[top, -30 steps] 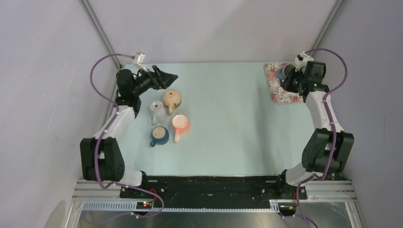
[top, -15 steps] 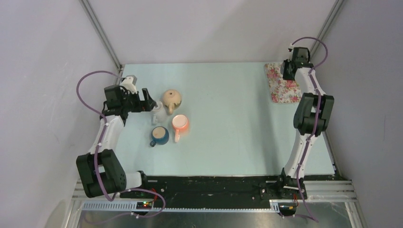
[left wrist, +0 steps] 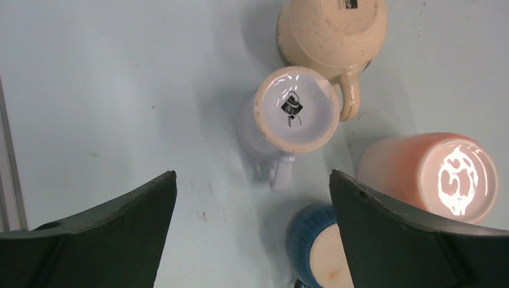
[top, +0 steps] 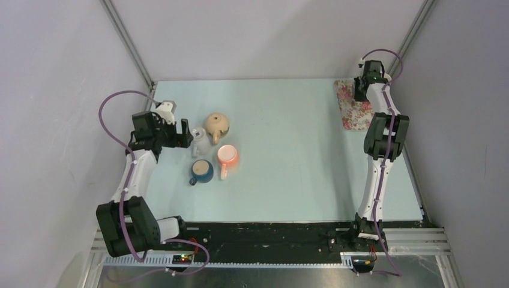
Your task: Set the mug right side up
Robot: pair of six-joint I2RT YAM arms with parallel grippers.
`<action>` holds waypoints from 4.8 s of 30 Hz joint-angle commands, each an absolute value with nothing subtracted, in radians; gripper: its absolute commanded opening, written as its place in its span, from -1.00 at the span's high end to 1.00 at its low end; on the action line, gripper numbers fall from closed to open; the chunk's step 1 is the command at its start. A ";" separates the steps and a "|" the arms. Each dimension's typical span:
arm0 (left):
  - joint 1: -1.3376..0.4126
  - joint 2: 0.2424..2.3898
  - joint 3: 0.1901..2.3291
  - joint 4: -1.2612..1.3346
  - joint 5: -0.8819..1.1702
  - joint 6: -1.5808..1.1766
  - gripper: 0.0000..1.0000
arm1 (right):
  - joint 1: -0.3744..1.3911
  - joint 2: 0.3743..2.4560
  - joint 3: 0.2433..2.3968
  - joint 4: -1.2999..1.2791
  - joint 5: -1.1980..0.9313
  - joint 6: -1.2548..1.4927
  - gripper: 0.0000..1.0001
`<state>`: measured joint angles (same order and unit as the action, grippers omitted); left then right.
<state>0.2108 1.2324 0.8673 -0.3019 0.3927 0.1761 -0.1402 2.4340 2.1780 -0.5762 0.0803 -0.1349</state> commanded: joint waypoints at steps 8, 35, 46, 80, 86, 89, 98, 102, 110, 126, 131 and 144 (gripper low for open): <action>0.216 1.201 0.853 -0.348 0.354 0.256 -0.99 | -0.097 2.477 2.326 -0.562 0.084 -0.172 1.00; 0.214 1.139 0.806 -0.509 0.259 0.429 -0.99 | -0.104 2.455 2.303 -0.598 0.071 -0.139 -0.44; 0.206 1.127 0.803 -0.570 0.306 0.540 -0.99 | -0.098 2.051 1.948 -0.591 -0.087 -0.062 -0.69; -0.132 1.447 0.861 -0.668 0.269 0.645 -0.99 | 0.028 1.667 1.500 -0.546 -0.253 -0.047 -0.71; -0.146 1.480 0.869 -0.669 0.243 0.641 -0.98 | 0.029 1.667 1.489 -0.542 -0.257 -0.048 -0.70; -0.146 1.479 0.876 -0.671 0.255 0.639 -0.68 | 0.030 1.662 1.488 -0.541 -0.262 -0.047 -0.70; -0.141 1.379 0.926 -0.734 0.252 0.640 0.99 | 0.032 1.626 1.515 -0.560 -0.315 -0.037 -0.70; -0.124 1.293 0.996 -0.798 0.282 0.627 1.00 | 0.040 1.613 1.551 -0.597 -0.371 -0.036 -0.70; -0.095 1.195 1.296 -0.899 0.412 0.524 1.00 | 0.075 1.560 1.604 -0.606 -0.641 -0.016 -0.70; -0.191 1.551 1.548 0.109 0.913 -0.599 1.00 | 0.140 1.451 1.175 0.400 -1.078 0.667 -0.70; -0.228 1.622 1.357 0.625 0.837 -1.111 1.00 | 0.186 1.500 1.088 0.698 -1.004 0.892 -0.69; -0.290 1.688 1.117 1.260 0.721 -1.431 1.00 | 0.348 1.706 1.047 1.131 -0.911 1.291 -0.57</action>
<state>-0.2817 1.7168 1.1130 0.9909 0.7750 -1.3361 0.3134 1.7023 1.0401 0.9318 -0.9527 1.1812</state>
